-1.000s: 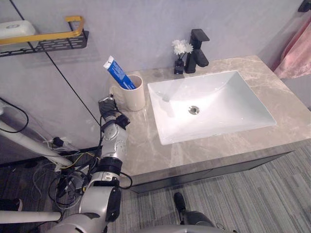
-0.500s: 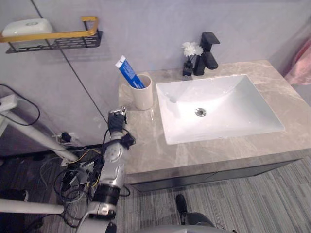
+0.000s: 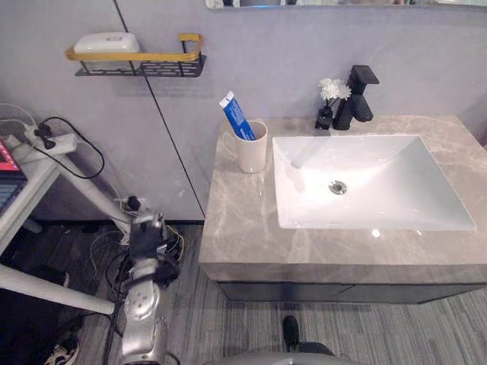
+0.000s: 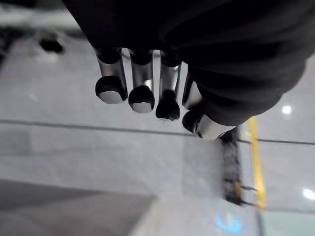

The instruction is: Organize washtable

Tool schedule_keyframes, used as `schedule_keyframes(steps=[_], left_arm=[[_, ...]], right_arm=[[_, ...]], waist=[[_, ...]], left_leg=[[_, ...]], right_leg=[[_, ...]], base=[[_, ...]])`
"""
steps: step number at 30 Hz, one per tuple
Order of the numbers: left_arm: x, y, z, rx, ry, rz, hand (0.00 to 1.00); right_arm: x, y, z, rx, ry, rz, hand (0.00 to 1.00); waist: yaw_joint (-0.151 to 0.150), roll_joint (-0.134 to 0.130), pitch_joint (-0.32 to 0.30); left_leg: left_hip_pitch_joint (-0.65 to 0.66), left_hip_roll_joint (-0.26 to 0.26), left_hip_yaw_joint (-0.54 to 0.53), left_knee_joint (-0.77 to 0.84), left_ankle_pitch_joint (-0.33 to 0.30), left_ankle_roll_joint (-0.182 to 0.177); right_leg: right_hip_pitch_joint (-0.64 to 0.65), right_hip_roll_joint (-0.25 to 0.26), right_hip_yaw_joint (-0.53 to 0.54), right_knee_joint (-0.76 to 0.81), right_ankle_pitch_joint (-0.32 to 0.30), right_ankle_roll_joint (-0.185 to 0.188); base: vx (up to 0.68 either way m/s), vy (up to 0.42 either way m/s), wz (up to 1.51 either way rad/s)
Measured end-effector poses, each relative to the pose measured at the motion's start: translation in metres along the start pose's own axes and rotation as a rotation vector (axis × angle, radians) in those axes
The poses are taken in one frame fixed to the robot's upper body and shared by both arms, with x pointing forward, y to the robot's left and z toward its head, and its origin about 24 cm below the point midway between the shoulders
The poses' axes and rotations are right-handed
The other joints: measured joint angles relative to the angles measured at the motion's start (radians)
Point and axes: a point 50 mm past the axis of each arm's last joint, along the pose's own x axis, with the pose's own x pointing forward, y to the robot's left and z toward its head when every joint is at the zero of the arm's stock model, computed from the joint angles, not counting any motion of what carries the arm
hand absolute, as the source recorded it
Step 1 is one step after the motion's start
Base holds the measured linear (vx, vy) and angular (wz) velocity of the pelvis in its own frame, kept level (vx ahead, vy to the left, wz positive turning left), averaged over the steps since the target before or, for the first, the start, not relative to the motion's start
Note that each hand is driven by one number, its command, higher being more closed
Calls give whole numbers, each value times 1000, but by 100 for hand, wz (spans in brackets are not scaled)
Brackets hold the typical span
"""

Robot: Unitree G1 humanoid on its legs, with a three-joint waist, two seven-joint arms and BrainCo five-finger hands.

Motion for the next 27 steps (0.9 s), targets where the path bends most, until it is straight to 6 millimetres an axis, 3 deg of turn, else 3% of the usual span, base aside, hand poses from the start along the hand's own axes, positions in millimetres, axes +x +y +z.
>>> schedule_keyframes(steps=[2,4,5,8,10,14,15,20,27], left_arm=[[-8,15,-35,76,158,54,100],[-28,32,-80,149,392,112,100],[-36,37,-92,176,460,122,100],[-79,55,-137,252,759,148,100],[-106,64,-156,255,919,182,100],[-146,76,-173,238,1129,213,100],[-150,76,-174,232,1146,210,0],[-154,75,-177,190,1198,168,0],[-135,60,-177,224,1182,36,0]], right_arm=[[0,1,0,-1,2,2,0],[0,2,-2,-2,8,5,0],[0,3,-2,-3,10,6,0],[0,3,-4,-11,20,7,0],[0,3,-5,-4,28,-1,0],[0,0,-8,19,54,-20,0],[0,0,-9,23,58,-22,0],[-1,-5,-15,31,92,-38,0],[0,-5,-14,30,105,-36,0]], waist=[[2,-6,-4],[2,-14,-8],[2,-17,-10],[1,-23,-9],[0,-25,-7],[2,-31,-11],[3,-31,-11],[23,-26,-14],[23,-21,-15]], left_leg=[[0,0,-3,2,0,0],[8,0,-7,2,0,0],[11,0,-6,2,0,0],[39,0,4,1,-1,1],[46,-1,8,0,-6,7],[48,0,23,1,-16,2],[48,0,26,1,-17,2],[50,1,38,-3,-18,4],[67,3,42,-10,-17,4]], right_leg=[[3,-1,-3,0,-3,4],[12,-1,-6,0,-3,4],[15,-1,-6,0,-3,4],[35,0,3,0,-7,7],[44,0,6,0,-11,6],[42,1,14,0,-17,5],[41,1,16,0,-17,5],[29,9,35,0,-17,6],[37,14,35,0,-13,5]], base=[[-6,-1,5],[1,0,2],[0,0,0],[3,14,-7],[-10,18,-6],[-5,8,-5],[6,5,-11],[23,1,-13],[49,6,-1]])
